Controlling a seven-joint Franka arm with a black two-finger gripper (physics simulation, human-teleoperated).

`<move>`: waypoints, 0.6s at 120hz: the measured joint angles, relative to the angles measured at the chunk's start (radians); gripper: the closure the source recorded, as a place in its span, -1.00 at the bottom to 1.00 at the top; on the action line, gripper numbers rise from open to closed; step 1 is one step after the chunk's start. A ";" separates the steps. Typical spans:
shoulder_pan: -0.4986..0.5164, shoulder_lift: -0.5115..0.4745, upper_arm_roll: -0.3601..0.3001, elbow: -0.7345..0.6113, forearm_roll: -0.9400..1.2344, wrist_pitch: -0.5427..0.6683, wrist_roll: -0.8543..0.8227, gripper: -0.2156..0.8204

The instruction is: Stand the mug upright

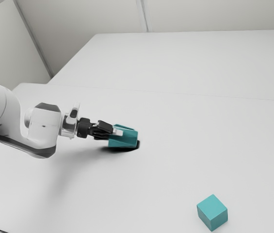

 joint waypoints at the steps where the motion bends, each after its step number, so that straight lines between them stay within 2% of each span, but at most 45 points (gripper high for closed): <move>1: 0.000 0.000 0.000 0.000 0.000 0.000 0.000 0.60; 28: -0.002 -0.009 0.000 0.000 0.001 0.002 0.002 0.84; 55: -0.007 -0.032 0.000 -0.001 0.005 0.006 0.005 0.90; 72: -0.009 -0.083 0.001 0.000 0.026 0.009 0.006 0.92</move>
